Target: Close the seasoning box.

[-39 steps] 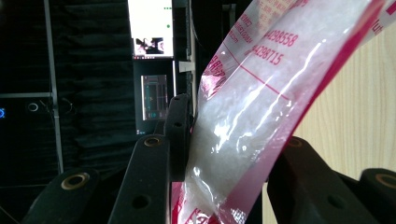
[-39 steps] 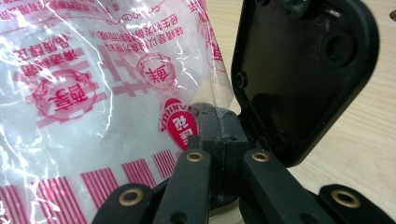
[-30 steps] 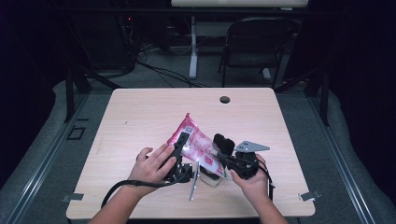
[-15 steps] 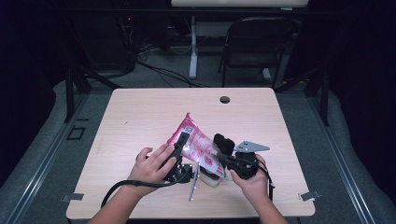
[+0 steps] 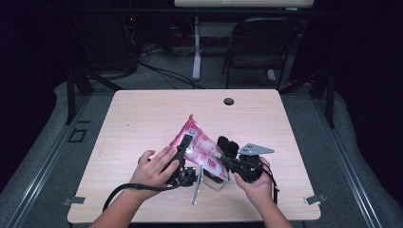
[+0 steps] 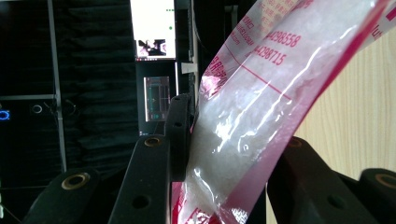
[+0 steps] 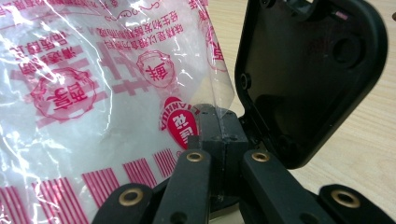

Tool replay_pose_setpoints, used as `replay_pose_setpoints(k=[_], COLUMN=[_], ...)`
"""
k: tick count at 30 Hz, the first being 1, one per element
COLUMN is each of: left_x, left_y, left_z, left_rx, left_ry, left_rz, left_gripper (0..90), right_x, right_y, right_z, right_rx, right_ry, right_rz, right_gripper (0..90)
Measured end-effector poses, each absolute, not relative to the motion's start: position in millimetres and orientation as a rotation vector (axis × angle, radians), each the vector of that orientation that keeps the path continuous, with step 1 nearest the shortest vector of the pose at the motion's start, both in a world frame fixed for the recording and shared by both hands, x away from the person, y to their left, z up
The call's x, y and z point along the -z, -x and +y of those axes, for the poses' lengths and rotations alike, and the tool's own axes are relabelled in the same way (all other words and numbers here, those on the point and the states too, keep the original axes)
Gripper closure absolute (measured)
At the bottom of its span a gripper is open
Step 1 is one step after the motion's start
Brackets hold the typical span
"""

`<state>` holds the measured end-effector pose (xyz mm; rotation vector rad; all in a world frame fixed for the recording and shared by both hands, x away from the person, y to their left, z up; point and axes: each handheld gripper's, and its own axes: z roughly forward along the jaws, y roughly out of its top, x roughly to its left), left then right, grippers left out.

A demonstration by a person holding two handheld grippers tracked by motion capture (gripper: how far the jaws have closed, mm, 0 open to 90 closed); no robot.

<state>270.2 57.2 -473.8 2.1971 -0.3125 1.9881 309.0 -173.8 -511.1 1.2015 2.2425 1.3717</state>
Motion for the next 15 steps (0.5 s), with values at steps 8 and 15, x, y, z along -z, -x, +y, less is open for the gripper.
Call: replay_pose_setpoints(k=[8,15], left_x=[473.4,473.6], left_y=[-269.9,-270.1], left_z=[57.4,57.5], left_rx=[-1.999,-1.998], left_ry=[-2.195,-2.187], left_rz=[-0.323,-0.321], left_gripper=[68.8,68.8], right_x=[511.2,511.6], right_y=[-309.0,-309.2], right_z=[-173.6,-173.3], right_rx=[-1.371,-1.372], right_ry=[-1.203,-1.197], right_rz=[2.244,2.245], right_gripper=[90.0,90.0])
